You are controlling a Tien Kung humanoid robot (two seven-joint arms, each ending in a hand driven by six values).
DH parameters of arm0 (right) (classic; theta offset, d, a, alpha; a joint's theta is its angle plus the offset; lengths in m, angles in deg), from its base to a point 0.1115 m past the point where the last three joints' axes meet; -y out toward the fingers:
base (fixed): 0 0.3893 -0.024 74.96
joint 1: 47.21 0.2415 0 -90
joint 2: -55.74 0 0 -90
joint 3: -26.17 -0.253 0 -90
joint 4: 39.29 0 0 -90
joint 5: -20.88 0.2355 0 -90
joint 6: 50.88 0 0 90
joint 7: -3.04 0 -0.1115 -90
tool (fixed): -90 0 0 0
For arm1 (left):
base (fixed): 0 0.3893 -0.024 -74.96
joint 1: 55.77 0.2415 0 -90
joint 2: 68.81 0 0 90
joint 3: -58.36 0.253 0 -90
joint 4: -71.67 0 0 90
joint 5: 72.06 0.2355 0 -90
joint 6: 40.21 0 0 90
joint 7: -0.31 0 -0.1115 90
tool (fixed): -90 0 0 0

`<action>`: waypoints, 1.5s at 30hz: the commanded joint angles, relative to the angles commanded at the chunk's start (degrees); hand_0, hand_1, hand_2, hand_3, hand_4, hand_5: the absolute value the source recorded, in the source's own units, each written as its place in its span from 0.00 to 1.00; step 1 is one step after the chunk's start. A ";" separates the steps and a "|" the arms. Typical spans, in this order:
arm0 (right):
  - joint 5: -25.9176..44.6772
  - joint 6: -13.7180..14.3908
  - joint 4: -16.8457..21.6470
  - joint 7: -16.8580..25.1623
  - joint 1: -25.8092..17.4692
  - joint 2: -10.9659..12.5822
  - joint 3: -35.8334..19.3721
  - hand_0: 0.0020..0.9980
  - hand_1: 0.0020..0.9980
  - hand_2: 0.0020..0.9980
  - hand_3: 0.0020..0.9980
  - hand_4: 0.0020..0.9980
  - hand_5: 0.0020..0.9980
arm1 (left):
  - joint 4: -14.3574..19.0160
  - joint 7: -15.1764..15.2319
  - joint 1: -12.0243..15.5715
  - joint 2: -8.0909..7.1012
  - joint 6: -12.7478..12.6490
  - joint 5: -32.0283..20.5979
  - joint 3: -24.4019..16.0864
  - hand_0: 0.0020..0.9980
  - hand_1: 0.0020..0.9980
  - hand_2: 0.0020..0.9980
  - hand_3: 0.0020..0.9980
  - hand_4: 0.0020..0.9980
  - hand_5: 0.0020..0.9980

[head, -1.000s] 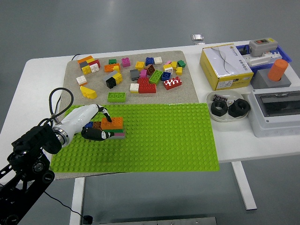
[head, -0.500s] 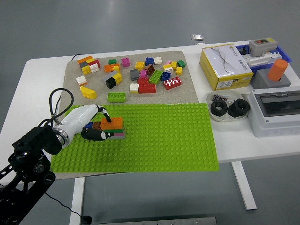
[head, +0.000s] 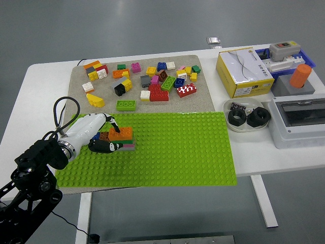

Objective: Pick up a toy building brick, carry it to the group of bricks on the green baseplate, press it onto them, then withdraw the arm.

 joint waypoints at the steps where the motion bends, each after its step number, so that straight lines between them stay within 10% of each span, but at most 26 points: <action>1: 0.01 -0.01 0.00 -0.03 0.00 -0.02 0.00 0.73 0.67 0.72 0.91 0.72 1.00 | 0.00 0.03 0.06 0.05 -0.17 0.18 0.03 0.97 0.91 0.86 0.55 0.83 0.29; 45: 0.16 -0.27 0.00 -0.33 -0.03 -0.06 0.26 0.73 0.67 0.72 0.91 0.72 1.00 | 0.46 2.02 1.15 0.91 -3.30 -0.35 -0.34 0.93 0.88 0.84 0.52 0.76 0.22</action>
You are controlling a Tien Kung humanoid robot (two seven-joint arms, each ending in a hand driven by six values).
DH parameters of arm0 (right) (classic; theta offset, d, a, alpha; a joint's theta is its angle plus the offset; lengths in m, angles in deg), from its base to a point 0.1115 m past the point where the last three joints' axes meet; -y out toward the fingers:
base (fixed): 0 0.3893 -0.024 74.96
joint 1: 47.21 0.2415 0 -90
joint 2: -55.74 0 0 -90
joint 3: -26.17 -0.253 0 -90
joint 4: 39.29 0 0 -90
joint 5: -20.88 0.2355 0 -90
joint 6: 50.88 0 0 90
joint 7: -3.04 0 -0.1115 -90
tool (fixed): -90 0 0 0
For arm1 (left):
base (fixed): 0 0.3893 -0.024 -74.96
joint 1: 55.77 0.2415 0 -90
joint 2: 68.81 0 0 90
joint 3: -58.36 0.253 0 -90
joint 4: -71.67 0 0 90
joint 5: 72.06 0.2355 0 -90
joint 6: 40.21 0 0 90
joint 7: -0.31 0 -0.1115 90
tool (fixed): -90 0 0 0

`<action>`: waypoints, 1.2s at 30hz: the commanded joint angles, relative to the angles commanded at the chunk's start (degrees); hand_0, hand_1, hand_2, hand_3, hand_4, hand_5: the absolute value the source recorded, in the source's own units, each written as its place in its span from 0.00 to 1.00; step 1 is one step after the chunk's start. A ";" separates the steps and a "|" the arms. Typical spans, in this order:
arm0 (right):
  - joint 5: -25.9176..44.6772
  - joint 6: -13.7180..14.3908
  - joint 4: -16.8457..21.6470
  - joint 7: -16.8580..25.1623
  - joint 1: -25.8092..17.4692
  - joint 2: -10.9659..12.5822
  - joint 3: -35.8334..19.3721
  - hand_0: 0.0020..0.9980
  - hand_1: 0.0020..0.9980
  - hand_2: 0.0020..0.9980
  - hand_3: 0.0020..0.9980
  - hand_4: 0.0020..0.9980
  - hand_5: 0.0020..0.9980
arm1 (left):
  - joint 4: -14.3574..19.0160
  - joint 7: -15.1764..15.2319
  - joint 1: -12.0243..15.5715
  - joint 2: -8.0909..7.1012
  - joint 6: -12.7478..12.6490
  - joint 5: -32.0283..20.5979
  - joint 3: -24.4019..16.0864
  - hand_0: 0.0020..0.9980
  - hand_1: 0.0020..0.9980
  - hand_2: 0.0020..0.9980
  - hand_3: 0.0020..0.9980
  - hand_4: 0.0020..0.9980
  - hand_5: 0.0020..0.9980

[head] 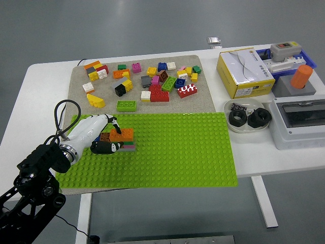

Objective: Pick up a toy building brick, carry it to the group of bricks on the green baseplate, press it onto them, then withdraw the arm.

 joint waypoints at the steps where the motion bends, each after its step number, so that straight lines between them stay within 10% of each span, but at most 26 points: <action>1: -0.01 0.00 0.00 0.01 0.00 0.01 -0.01 0.73 0.67 0.72 0.91 0.72 1.00 | 0.14 0.03 -0.05 -0.02 0.02 -0.19 -0.10 0.93 0.88 0.84 0.52 0.76 0.22; 13: -0.24 -0.07 0.00 -0.03 0.01 0.03 -0.14 0.73 0.67 0.72 0.91 0.73 1.00 | 1.43 1.13 -0.64 -0.38 -0.35 -1.76 -2.29 0.93 0.88 0.83 0.52 0.74 0.20; 22: 0.06 -0.04 0.00 -0.14 0.03 0.14 -0.01 0.73 0.67 0.72 0.91 0.72 1.00 | 4.22 7.11 -1.33 -2.53 -6.14 -1.55 -1.91 0.93 0.88 0.84 0.54 0.75 0.18; 31: -0.12 -0.05 0.00 -0.34 0.63 0.51 -0.22 0.73 0.67 0.72 0.91 0.72 1.00 | 2.30 9.73 -11.80 -7.95 -7.11 -1.43 10.76 0.94 0.88 0.83 0.55 0.75 0.29; 36: -0.34 0.00 0.00 -0.38 0.98 0.65 -0.23 0.73 0.67 0.72 0.91 0.73 1.00 | -0.76 10.84 -17.19 -5.51 -5.96 -4.15 17.74 0.95 0.88 0.83 0.54 0.63 0.33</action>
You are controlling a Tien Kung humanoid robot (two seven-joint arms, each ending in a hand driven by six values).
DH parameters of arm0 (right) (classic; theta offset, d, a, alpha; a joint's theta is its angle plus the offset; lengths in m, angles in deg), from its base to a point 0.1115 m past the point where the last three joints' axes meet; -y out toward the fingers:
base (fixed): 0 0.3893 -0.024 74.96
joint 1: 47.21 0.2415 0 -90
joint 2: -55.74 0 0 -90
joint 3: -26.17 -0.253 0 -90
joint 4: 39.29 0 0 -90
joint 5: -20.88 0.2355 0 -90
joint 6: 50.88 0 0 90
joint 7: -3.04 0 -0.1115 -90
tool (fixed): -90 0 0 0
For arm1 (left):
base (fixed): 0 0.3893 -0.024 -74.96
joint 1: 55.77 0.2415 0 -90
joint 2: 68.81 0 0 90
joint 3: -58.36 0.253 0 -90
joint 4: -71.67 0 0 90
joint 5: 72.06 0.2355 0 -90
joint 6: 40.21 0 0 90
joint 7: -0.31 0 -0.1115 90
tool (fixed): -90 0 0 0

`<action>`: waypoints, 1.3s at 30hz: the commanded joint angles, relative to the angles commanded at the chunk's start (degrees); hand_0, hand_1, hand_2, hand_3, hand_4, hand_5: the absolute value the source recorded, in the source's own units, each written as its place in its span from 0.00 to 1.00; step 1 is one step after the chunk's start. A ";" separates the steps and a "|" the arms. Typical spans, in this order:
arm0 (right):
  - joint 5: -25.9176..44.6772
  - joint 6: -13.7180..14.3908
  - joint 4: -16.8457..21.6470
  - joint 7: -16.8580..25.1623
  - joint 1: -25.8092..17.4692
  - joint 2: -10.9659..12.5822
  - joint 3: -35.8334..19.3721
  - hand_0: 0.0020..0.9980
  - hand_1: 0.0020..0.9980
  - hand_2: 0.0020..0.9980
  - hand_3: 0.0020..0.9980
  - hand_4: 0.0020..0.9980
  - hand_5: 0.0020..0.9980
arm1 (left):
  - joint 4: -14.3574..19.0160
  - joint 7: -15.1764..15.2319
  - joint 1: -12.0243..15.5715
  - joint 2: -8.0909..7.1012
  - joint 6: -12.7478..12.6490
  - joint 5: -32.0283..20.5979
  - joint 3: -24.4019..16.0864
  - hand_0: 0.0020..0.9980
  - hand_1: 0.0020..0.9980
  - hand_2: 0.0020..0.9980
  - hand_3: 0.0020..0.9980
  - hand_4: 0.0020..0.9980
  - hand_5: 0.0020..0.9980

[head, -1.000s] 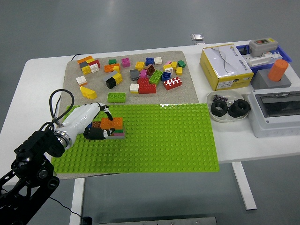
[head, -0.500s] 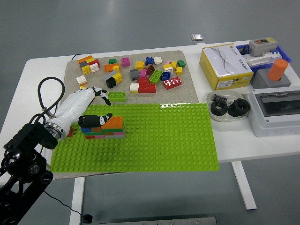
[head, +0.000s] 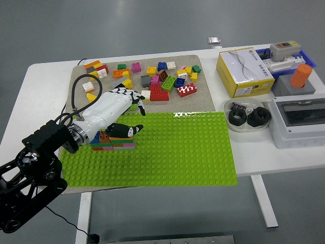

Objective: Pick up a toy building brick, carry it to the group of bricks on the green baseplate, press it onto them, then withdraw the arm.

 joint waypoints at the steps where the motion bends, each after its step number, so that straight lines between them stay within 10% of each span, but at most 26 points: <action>1: -0.01 0.02 0.00 0.00 0.06 0.01 0.02 0.73 0.67 0.72 0.91 0.73 1.00 | -0.92 0.34 -0.66 1.13 0.35 -0.67 1.25 0.95 0.88 0.83 0.54 0.63 0.33; 15: -0.94 -0.05 0.00 -0.14 0.99 0.33 0.19 0.73 0.67 0.71 0.90 0.73 1.00 | -12.26 5.89 -7.87 10.09 1.67 -2.68 12.60 0.96 0.89 0.83 0.53 0.57 0.45; 39: -1.36 -0.06 0.00 0.16 1.51 0.71 0.81 0.72 0.67 0.71 0.90 0.73 1.00 | -23.72 10.24 -8.59 14.85 -1.03 0.02 18.84 0.97 0.89 0.83 0.53 0.57 0.42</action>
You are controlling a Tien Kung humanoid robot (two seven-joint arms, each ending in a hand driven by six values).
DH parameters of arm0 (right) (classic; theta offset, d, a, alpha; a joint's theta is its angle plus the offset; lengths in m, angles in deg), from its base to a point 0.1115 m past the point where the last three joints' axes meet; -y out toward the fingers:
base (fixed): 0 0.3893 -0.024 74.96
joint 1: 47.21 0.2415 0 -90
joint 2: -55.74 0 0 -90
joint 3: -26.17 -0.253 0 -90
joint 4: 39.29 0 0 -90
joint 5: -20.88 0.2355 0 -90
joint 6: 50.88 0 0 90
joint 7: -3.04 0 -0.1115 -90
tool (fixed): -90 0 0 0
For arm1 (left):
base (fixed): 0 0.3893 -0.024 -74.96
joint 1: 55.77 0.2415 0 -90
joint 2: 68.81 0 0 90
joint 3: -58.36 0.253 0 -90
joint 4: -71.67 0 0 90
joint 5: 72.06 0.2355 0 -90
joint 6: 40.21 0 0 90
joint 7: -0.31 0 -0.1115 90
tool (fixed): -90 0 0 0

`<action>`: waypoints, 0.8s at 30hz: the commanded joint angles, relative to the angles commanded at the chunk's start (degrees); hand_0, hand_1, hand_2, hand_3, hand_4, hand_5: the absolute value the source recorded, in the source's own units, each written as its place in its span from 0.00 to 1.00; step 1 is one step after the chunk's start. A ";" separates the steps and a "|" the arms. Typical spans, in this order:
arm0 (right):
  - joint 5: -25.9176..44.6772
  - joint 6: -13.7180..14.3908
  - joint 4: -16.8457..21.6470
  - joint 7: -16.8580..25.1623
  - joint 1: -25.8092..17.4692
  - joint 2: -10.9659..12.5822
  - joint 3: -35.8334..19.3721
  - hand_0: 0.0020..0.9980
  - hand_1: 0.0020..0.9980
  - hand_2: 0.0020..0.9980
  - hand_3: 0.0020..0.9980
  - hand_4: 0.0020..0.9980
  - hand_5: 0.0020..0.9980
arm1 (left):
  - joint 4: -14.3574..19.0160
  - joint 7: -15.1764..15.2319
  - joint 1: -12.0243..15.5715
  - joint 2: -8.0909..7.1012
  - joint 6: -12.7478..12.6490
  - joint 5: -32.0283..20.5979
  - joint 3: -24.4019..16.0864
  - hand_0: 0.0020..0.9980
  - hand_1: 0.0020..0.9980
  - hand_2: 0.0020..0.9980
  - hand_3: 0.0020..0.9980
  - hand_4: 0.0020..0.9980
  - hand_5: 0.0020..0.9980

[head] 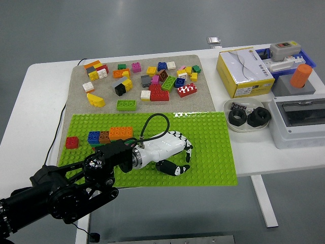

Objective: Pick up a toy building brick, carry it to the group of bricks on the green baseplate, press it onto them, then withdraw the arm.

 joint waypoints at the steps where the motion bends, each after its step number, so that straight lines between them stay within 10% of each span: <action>1: -0.02 -0.01 0.00 -0.01 0.02 0.01 0.03 0.72 0.67 0.71 0.90 0.73 1.00 | -0.29 0.03 0.02 0.11 -0.02 -0.04 0.05 0.97 0.89 0.83 0.53 0.57 0.42; 24: 1.16 -0.13 0.00 0.16 0.50 -0.17 1.72 0.72 0.67 0.71 0.90 0.73 1.00 | -5.30 -0.39 0.99 2.59 0.41 -0.27 -3.41 0.97 0.89 0.83 0.53 0.58 0.41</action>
